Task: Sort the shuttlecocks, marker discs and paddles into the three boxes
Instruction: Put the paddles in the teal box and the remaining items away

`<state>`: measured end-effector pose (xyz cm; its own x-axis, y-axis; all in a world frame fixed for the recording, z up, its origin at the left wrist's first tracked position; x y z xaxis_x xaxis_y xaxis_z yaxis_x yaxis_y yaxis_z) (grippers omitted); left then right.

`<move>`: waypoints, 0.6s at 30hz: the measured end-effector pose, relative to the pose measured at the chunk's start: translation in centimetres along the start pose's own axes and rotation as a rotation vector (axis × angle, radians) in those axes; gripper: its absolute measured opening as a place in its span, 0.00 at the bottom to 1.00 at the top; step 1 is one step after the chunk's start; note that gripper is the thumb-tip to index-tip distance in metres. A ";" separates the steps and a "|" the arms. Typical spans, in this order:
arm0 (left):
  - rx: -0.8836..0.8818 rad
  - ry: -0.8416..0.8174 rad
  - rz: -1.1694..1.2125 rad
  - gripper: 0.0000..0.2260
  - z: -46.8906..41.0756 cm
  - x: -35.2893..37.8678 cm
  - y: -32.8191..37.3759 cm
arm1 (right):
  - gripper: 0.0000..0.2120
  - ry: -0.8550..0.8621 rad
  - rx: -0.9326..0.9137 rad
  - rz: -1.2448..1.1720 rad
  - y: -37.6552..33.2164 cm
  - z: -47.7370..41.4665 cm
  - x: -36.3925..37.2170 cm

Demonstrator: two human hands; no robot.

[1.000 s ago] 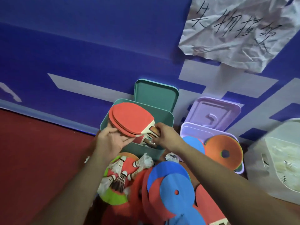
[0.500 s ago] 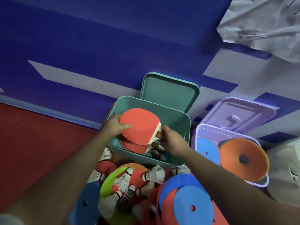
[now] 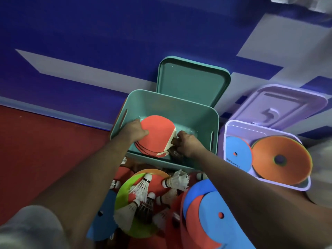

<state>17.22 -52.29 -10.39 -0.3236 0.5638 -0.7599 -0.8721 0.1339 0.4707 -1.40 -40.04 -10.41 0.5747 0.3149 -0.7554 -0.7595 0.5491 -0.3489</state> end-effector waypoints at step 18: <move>0.274 0.301 0.300 0.04 21.5 3.1 0.3 | 0.01 0.339 -0.169 -0.420 1.6 17.6 1.0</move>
<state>23.86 -32.95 -2.97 -0.6719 0.3561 -0.6495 -0.6088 0.2339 0.7580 3.37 -25.19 -1.97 0.7295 -0.1853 -0.6584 -0.5406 0.4334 -0.7210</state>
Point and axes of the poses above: each hand's wrist, its own z-axis away from the middle knuckle, its own x-axis out of the palm, y = z × x, the point moved 5 cm from there along -z, towards the middle knuckle, and after that the axes turned 7 degrees about x, right-handed, at the moved point
